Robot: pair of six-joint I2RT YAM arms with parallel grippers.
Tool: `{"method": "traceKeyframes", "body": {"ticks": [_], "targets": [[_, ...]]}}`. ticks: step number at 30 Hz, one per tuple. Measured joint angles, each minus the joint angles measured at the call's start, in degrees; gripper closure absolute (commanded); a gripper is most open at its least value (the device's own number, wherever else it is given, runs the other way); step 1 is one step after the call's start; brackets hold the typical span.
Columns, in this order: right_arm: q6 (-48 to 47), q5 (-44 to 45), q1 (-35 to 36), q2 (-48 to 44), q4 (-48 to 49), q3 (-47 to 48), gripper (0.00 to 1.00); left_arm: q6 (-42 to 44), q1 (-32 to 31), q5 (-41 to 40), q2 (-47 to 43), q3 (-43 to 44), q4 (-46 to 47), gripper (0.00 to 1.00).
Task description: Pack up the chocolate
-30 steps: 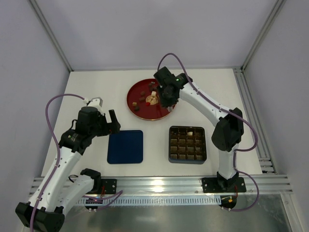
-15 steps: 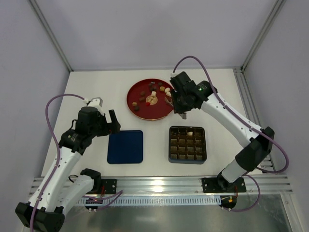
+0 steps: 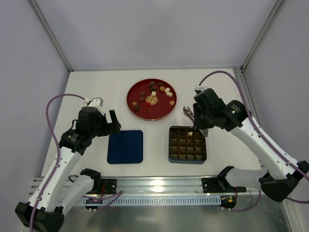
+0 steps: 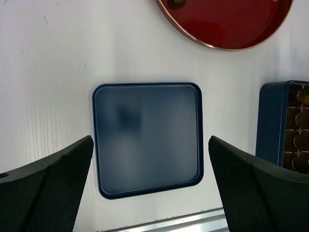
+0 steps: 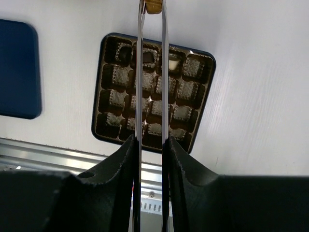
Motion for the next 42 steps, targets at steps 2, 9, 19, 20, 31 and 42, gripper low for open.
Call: {"method": "traceKeyframes", "body": {"ticks": [2,9,19,20,31,42], "targets": [[0.98,0.61,0.00,-3.04,-1.46,-2.05,0.71,0.00,-0.02,0.00,0.00,0.00,-0.02,0.00],[4.33,1.77,0.00,-11.54,-6.19,-8.59,0.71,0.00,-0.04,0.17,0.00,0.00,-0.02,0.00],[7.63,1.97,0.00,-18.25,-8.46,-16.09,0.71,0.00,-0.35,0.28,0.24,0.00,-0.02,0.00],[7.78,1.95,0.00,-18.43,-8.57,-16.37,0.71,0.00,-0.35,0.35,0.26,0.00,0.00,0.00],[8.02,1.79,0.00,-18.27,-6.97,-18.67,0.70,0.00,-0.72,0.39,0.24,0.00,-0.02,0.00],[8.02,1.57,0.00,-18.10,-5.29,-20.57,0.70,0.00,-0.85,0.35,0.24,0.00,0.00,0.00]]}}
